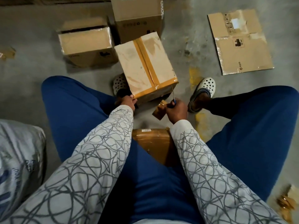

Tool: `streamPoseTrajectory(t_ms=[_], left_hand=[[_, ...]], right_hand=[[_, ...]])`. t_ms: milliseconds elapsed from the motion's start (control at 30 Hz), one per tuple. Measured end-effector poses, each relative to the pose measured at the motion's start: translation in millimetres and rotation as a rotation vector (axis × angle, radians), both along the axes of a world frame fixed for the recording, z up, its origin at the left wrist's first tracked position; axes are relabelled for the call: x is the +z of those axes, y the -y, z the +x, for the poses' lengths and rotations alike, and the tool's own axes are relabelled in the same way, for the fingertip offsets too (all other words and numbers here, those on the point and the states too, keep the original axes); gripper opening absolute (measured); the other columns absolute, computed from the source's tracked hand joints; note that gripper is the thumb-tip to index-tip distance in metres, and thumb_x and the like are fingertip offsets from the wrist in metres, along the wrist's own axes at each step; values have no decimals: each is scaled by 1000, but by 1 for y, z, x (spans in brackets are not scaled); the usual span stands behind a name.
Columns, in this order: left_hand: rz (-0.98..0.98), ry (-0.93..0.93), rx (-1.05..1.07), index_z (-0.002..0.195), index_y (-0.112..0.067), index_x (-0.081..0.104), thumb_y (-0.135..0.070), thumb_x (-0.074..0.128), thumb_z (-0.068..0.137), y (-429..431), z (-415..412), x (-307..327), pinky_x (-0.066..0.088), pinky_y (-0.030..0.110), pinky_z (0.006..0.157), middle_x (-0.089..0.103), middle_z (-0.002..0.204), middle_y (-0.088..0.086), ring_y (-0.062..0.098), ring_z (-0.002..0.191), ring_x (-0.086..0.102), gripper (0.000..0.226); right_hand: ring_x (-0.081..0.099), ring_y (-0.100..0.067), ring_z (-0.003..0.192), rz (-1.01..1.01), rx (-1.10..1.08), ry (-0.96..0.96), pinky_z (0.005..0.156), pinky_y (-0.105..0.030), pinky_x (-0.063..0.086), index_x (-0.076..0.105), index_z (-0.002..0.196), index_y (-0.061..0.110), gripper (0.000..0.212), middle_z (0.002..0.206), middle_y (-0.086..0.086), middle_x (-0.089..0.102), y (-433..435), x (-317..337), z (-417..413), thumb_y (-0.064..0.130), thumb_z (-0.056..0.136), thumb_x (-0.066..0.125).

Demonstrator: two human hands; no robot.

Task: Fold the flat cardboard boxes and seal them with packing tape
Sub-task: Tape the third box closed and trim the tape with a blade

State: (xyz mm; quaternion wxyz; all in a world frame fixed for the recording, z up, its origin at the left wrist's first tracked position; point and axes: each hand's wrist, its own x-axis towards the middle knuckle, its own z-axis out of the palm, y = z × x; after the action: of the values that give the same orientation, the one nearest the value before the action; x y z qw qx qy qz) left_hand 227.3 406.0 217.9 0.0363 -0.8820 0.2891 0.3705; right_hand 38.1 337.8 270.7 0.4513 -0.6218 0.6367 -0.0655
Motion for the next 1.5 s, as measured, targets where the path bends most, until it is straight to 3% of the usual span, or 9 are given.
streamPoseTrajectory(t_ms=[133, 300, 367, 467, 633, 867, 1233, 1400, 1500], left_hand=[[-264, -163, 503, 140, -13, 53, -30, 46, 104, -3, 8, -7, 41, 38, 109, 54, 143, 14, 31, 131, 50, 41], [-395, 1, 720, 137, 1, 53, -12, 43, 104, 3, -3, -21, 46, 3, 72, 55, 139, 16, 28, 126, 54, 37], [-443, 173, 838, 120, -1, 67, -5, 54, 94, 16, -13, -22, 50, 9, 74, 68, 116, 9, 24, 108, 64, 29], [-477, 129, 660, 106, -5, 74, -7, 64, 86, 30, -33, -11, 53, 32, 87, 73, 104, 8, 25, 102, 67, 23], [-384, 156, 438, 100, -4, 73, -7, 70, 84, 28, -13, -10, 57, 38, 86, 72, 101, 13, 29, 99, 69, 17], [-199, 110, 355, 114, -3, 68, -9, 88, 66, 41, 33, 23, 53, 37, 89, 66, 121, 15, 33, 114, 62, 52], [-661, -14, 201, 89, -27, 75, -13, 68, 81, 72, 13, 0, 53, 27, 88, 72, 102, 2, 19, 100, 65, 18], [-640, 264, 173, 130, -21, 61, -25, 63, 88, 104, 67, -18, 39, 39, 104, 55, 136, 8, 29, 128, 46, 42], [-468, 237, 199, 155, -22, 27, -42, 70, 84, 127, 119, -28, 19, 48, 119, 21, 163, 8, 35, 149, 16, 86]], right_hand=[[58, -20, 86, -4, -4, -26, 75, -28, 41, 37, 65, 31, 46, 89, -2, 64, 0, -1, 0, 12, 82, 75], [56, -17, 84, -8, 7, -44, 76, -26, 38, 42, 67, 29, 40, 89, 0, 62, -2, -1, 6, 13, 83, 75], [57, -18, 86, 14, 36, -32, 76, -25, 39, 52, 78, 25, 26, 91, -2, 64, -3, -2, 10, 14, 84, 75], [61, -18, 90, 39, 51, -23, 77, -26, 42, 66, 99, 16, 17, 99, -5, 69, -5, -4, 12, 15, 84, 76], [58, -17, 86, 51, 30, -22, 76, -27, 40, 55, 81, 24, 24, 93, -1, 65, -2, -2, 7, 15, 83, 77], [63, -23, 87, 36, -82, 28, 75, -29, 43, 42, 65, 27, 37, 93, -5, 71, 0, 1, 9, 12, 82, 71], [60, -16, 82, 57, -130, 86, 75, -29, 42, 40, 67, 31, 43, 88, 0, 69, 5, -6, 9, 14, 82, 76], [54, -13, 70, 62, -140, 79, 71, -34, 48, 49, 67, 27, 34, 70, 8, 56, 9, -25, 7, 15, 81, 77], [57, -17, 74, 65, -147, 68, 71, -32, 47, 50, 66, 27, 33, 72, 6, 59, 9, -35, 13, 20, 80, 79]])
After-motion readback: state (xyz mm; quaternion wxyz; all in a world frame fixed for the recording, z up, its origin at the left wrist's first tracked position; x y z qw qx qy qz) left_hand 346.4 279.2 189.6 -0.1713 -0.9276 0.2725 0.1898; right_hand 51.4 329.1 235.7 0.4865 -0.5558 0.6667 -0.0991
